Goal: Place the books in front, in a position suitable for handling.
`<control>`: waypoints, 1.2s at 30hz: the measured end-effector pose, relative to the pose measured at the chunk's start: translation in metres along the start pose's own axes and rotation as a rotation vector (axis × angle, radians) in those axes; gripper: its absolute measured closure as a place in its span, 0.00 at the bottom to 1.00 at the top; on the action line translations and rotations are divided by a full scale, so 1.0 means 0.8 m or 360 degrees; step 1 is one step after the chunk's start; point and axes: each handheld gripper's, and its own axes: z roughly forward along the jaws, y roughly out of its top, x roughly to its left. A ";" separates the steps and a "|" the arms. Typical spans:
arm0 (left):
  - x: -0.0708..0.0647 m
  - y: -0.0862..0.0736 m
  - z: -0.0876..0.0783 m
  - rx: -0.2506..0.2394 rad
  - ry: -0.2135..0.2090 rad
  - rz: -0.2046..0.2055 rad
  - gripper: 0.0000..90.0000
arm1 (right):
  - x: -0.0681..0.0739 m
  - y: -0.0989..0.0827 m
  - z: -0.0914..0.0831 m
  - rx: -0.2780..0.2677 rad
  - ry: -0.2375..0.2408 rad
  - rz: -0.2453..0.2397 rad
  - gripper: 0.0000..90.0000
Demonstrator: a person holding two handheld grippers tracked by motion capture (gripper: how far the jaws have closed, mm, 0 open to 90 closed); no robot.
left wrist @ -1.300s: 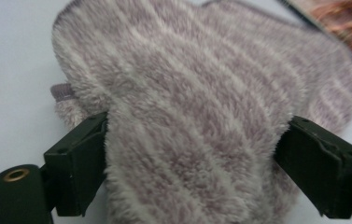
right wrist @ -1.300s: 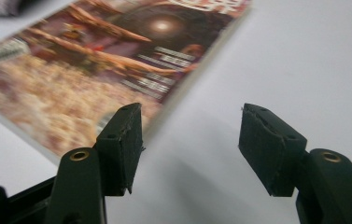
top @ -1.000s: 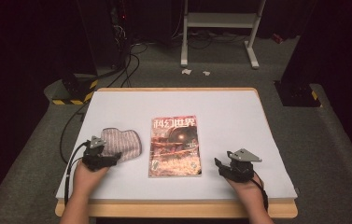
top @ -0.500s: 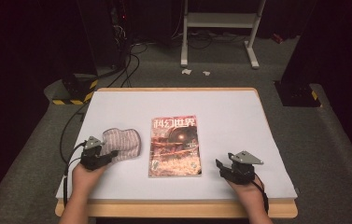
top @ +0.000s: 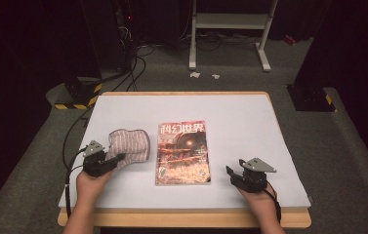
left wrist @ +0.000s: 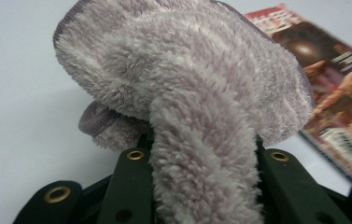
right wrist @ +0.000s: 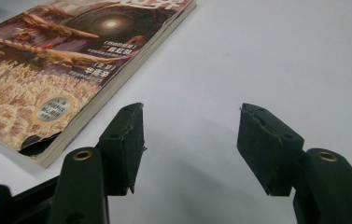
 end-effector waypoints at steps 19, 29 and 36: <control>-0.123 -0.004 0.059 0.0201 -0.0261 0.0313 0.75 | -0.007 -0.001 -0.004 0.0000 0.0013 0.0048 0.47; -0.142 -0.007 0.079 0.0249 -0.0271 0.0344 0.74 | -0.009 0.000 -0.004 0.0006 0.0007 0.0062 0.46; -0.170 0.003 0.106 0.0271 -0.0320 0.0365 0.74 | -0.019 -0.001 -0.010 -0.0025 -0.0030 0.0097 0.46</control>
